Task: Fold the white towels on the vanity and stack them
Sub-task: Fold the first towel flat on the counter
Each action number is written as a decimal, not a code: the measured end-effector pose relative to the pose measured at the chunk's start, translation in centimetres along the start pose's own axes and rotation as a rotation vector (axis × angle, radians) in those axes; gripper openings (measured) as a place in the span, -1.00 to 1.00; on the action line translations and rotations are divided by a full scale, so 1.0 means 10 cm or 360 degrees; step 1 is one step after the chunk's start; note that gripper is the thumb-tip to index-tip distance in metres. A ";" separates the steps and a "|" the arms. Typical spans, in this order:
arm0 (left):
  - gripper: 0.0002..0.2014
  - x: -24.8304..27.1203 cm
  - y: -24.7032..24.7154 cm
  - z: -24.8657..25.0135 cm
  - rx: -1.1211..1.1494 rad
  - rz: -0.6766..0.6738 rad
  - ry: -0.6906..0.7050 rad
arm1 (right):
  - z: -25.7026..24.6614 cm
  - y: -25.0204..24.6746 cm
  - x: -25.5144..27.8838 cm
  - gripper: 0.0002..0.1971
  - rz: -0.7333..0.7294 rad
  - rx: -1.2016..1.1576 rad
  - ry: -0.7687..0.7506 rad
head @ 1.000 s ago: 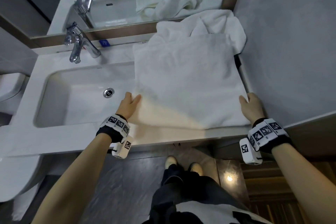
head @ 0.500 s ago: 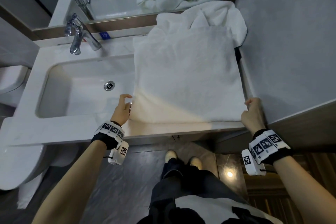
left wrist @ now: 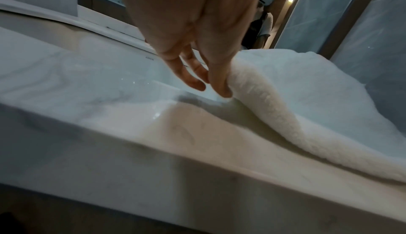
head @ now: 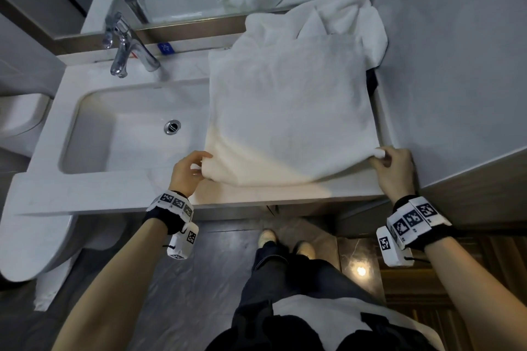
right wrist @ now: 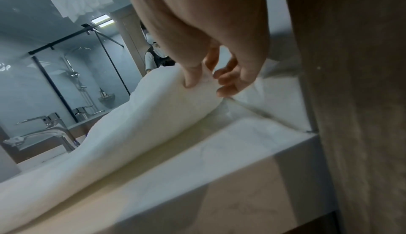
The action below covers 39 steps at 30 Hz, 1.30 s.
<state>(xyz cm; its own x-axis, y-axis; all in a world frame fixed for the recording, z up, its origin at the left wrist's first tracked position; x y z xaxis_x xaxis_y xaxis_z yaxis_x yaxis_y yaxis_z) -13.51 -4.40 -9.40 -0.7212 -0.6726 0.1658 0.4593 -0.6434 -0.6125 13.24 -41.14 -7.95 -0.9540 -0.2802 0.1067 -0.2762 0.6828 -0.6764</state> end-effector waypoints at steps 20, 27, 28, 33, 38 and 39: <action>-0.95 -1.33 -0.33 0.60 0.0596 0.0430 0.0036 | -1.24 -0.17 -1.30 -0.73 0.0524 -0.0609 -0.0194; -0.69 -1.98 -0.38 0.69 0.0395 0.0400 0.0009 | -1.37 -0.05 -1.78 -0.71 0.0597 -0.0436 -0.0173; -0.68 -2.05 -0.37 0.69 0.0362 0.0388 -0.0003 | -1.40 -0.03 -1.84 -0.72 0.0592 -0.0440 -0.0180; -0.67 -2.35 -0.21 0.60 0.0391 0.0213 -0.0134 | -1.33 0.11 -2.05 -0.73 0.0537 -0.0314 -0.0083; -0.90 -2.58 -0.09 0.55 0.0542 0.0006 -0.0355 | -1.21 0.29 -2.21 -0.71 0.0324 -0.0358 0.0148; -0.75 -2.62 -0.08 0.53 0.0588 -0.0031 -0.0404 | -1.18 0.32 -2.23 -0.65 0.0255 -0.0385 0.0212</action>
<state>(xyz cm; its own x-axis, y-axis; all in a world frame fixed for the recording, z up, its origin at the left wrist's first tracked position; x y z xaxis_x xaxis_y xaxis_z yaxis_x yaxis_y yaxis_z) 7.78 11.74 -9.13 -0.6026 -0.6980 0.3869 0.6346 -0.7131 -0.2980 32.28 -24.68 -3.90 -0.9901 -0.0764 0.1180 -0.1258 0.8563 -0.5009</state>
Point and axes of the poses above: each hand's wrist, its own x-axis away from the middle knuckle, its own y-axis out of the palm, z = x × y, the point moved 6 cm from there along -x, towards the middle knuckle
